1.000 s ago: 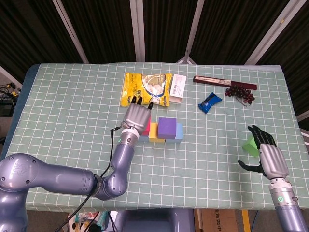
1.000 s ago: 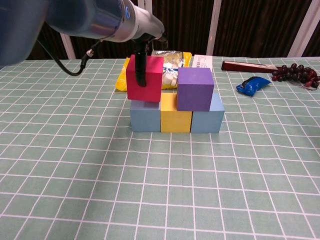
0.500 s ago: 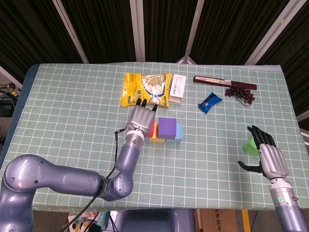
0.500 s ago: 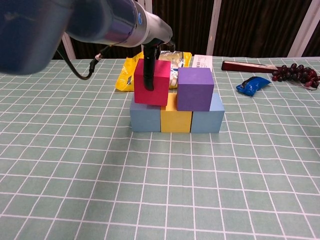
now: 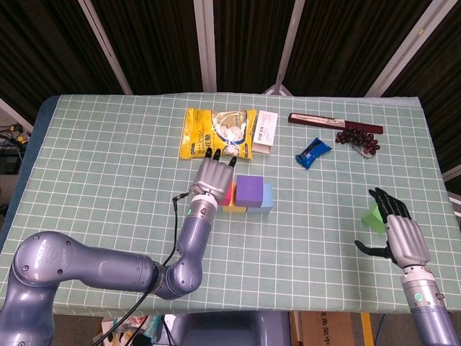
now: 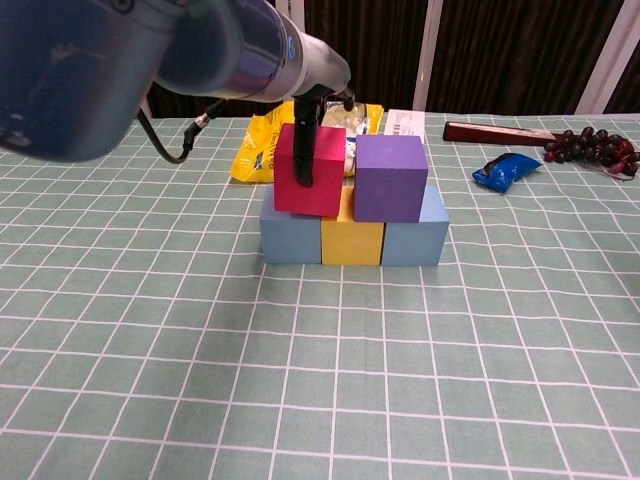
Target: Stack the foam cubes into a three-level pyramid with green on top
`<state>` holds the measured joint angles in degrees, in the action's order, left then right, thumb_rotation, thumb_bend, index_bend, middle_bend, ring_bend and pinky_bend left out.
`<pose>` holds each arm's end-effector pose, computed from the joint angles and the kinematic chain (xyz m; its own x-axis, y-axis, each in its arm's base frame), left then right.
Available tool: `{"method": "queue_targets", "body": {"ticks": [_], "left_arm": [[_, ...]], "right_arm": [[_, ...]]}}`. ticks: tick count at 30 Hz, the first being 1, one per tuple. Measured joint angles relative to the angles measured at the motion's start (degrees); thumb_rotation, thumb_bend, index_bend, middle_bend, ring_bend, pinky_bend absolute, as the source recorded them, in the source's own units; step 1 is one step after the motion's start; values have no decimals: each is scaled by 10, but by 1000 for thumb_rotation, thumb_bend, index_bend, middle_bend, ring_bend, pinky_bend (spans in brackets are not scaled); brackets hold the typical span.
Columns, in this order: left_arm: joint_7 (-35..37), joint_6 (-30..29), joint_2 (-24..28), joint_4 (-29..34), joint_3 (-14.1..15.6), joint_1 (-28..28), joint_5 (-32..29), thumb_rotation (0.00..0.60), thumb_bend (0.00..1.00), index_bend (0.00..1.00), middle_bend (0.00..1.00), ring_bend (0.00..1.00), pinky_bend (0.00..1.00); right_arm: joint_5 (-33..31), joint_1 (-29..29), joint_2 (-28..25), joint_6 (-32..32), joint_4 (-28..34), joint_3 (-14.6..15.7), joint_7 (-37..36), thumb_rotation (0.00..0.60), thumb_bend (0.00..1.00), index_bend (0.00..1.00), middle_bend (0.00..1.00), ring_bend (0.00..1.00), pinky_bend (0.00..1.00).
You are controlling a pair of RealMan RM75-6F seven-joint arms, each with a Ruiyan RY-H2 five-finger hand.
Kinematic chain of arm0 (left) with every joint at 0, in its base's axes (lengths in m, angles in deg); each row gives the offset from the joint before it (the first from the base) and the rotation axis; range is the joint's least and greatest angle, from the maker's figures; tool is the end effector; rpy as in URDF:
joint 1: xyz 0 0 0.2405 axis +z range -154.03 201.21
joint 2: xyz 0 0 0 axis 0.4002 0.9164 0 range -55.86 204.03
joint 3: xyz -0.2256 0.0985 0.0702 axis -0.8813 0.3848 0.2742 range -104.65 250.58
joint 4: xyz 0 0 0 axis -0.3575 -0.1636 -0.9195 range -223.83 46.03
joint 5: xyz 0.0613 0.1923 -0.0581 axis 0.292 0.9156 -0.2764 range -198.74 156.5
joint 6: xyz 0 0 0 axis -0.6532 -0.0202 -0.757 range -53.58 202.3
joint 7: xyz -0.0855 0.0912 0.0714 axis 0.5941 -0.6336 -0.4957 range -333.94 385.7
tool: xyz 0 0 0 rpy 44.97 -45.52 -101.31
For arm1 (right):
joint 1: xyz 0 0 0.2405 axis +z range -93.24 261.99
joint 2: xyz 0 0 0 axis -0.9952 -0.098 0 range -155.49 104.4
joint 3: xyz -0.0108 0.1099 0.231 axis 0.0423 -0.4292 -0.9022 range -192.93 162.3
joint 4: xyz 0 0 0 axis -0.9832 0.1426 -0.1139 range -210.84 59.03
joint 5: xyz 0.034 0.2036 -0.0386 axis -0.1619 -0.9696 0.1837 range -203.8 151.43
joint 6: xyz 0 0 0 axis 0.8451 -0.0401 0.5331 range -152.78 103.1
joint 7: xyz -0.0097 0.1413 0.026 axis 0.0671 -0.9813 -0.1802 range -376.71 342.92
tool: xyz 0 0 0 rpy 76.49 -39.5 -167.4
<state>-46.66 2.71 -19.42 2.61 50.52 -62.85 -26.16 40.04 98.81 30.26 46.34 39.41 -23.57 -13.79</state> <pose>0.0646 0.3744 -0.0264 0.7484 0.2698 0.6059 0.6633 -0.2986 -0.6862 -0.2449 -0.2283 0.1565 0.1332 -0.1676 0.9768 -0.9846 0.0901 0.1498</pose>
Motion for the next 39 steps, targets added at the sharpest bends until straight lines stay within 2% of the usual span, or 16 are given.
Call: {"method": "queue_targets", "body": {"ticks": [39], "left_arm": [[-12, 1, -30, -31, -15, 1, 12, 600, 394, 0, 381, 32, 0]], "right_arm": [[-4, 1, -3, -6, -1, 0, -6, 600, 206, 0, 0, 0, 0]]}}
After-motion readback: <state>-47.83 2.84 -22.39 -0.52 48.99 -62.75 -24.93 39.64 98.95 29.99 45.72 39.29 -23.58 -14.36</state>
